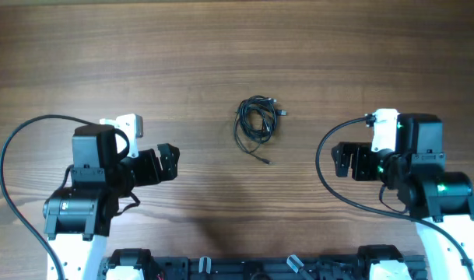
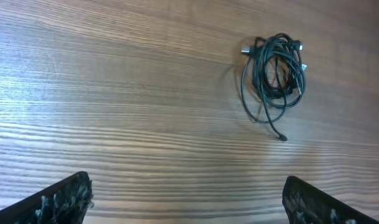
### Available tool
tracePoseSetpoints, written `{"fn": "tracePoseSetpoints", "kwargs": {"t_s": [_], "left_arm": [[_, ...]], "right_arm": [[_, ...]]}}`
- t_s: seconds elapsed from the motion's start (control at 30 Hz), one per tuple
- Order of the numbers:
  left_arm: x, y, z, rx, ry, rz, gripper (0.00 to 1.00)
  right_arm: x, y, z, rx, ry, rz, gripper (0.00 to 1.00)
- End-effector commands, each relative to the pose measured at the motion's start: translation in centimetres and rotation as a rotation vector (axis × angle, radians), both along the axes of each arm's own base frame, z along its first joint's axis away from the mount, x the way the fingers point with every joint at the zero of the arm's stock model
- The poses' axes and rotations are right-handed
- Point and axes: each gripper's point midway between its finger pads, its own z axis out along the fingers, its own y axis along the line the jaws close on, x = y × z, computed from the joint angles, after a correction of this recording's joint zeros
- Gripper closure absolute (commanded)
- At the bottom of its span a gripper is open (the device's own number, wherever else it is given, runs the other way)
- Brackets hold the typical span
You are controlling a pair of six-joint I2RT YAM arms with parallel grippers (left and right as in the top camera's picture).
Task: Untangle cables
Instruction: 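Move the left gripper to the black cable bundle and grasp it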
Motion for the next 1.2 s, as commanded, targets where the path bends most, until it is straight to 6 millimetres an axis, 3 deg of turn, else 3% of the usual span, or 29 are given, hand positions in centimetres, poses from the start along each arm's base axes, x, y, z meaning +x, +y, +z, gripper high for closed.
{"fn": "tracePoseSetpoints", "kwargs": {"t_s": [0.0,0.13,0.23,0.33,0.5,0.63,0.77,0.87,1.03,1.17], "left_arm": [[0.8,-0.5,1.5,-0.022,-0.050,-0.011,0.00],[2.5,-0.8,3.1,-0.039,-0.146,-0.024,0.00],[4.1,-2.1,5.4,-0.096,-0.265,-0.076,0.00],[6.2,-2.4,7.5,-0.179,-0.345,-0.024,0.00],[9.7,-3.0,6.4,-0.221,-0.282,0.012,0.01],[13.2,-5.1,5.1,-0.170,-0.217,-0.037,0.01],[16.4,-8.4,1.9,-0.136,-0.166,-0.089,0.02],[17.3,-12.1,-2.4,-0.129,-0.100,-0.166,0.05],[16.9,-16.7,-9.8,-0.098,0.021,-0.257,0.19],[15.5,-18.1,-14.7,-0.059,0.127,-0.289,0.22]], "right_arm": [[0.6,0.1,1.3,0.034,-0.029,-0.042,0.00],[0.8,0.6,1.5,0.122,-0.017,-0.113,0.00],[0.9,1.5,1.9,0.164,-0.024,-0.082,0.00],[1.2,1.5,2.1,0.165,-0.038,-0.083,0.00],[2.3,1.4,2.8,0.181,-0.087,-0.110,0.00],[2.8,1.4,3.2,0.181,-0.110,-0.111,0.00],[2.7,1.4,3.1,0.181,-0.105,-0.111,0.04],[2.8,1.4,3.2,0.181,-0.112,-0.110,0.04],[2.8,1.4,3.2,0.182,-0.112,-0.111,0.04],[2.8,1.4,3.2,0.181,-0.111,-0.111,0.04]]}}
